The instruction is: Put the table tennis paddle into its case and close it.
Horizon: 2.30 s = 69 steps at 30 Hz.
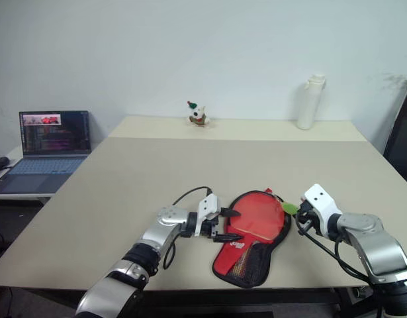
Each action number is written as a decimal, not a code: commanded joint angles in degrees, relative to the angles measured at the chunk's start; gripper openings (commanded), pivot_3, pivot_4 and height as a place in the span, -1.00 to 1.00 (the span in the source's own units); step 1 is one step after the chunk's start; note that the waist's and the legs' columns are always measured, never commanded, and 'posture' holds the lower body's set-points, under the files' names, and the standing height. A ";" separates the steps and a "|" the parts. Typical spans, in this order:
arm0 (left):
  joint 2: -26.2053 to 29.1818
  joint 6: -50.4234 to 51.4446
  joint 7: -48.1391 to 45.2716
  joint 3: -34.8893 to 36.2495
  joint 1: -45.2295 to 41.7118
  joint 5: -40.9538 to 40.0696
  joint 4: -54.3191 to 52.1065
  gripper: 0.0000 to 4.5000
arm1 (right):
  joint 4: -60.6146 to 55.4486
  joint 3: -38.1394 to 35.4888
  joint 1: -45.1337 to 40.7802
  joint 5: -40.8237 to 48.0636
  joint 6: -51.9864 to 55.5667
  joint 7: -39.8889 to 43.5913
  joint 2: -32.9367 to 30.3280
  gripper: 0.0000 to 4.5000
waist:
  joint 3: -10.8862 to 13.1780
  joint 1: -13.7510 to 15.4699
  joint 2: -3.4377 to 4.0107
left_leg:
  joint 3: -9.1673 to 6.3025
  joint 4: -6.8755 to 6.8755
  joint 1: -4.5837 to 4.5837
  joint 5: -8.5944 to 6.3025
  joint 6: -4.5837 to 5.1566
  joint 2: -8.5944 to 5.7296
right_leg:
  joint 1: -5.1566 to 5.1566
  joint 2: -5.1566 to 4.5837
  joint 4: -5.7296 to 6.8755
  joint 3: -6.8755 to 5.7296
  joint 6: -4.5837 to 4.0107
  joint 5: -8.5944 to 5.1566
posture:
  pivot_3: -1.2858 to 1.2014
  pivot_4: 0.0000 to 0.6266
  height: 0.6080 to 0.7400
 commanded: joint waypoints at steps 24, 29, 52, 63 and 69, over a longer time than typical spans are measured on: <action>2.16 9.11 -0.57 0.67 6.27 -4.23 -17.97 0.75 | -2.62 -16.10 -2.14 15.18 16.68 -6.98 7.09 0.52 | 0.00 -0.51 0.01 | -0.12 0.01 0.01 0.00 0.00 0.06 | -0.01 0.03 0.03 0.09 0.01 0.01 | 0.03 -0.52 1.00; 3.83 14.98 -0.54 3.35 5.64 -8.68 -24.48 0.75 | 1.65 -18.58 -4.14 14.30 14.93 -14.96 14.64 0.52 | 0.00 -0.62 0.03 | -0.13 0.00 0.01 0.00 0.00 0.08 | -0.04 0.05 0.08 0.08 0.00 0.01 | 0.03 -0.52 1.00; 12.04 19.60 4.30 9.98 6.31 -12.75 -28.67 0.75 | 15.18 -12.91 -7.25 12.57 6.11 -22.25 26.42 0.10 | 0.01 -2.16 0.07 | -0.10 -0.05 0.07 0.00 0.00 0.13 | -0.07 0.06 0.11 0.15 -0.01 0.01 | 0.03 -0.52 1.00; 12.17 19.30 4.64 9.72 6.80 -12.64 -28.60 0.75 | 20.88 -4.78 -11.99 9.11 -0.29 -16.88 26.09 -0.99 | 0.01 -3.17 0.06 | -0.02 -0.05 0.16 0.00 0.00 0.18 | -0.07 0.11 0.15 0.24 -0.04 0.04 | 0.03 -0.52 1.00; 12.26 19.24 4.68 9.53 7.04 -12.52 -28.89 0.75 | 23.17 -3.81 -13.97 8.40 -2.63 -14.43 26.31 -0.99 | 0.02 -3.85 0.06 | 0.02 -0.06 0.23 0.00 0.00 0.21 | -0.08 0.34 0.16 0.30 -0.15 0.10 | 0.03 -0.52 1.00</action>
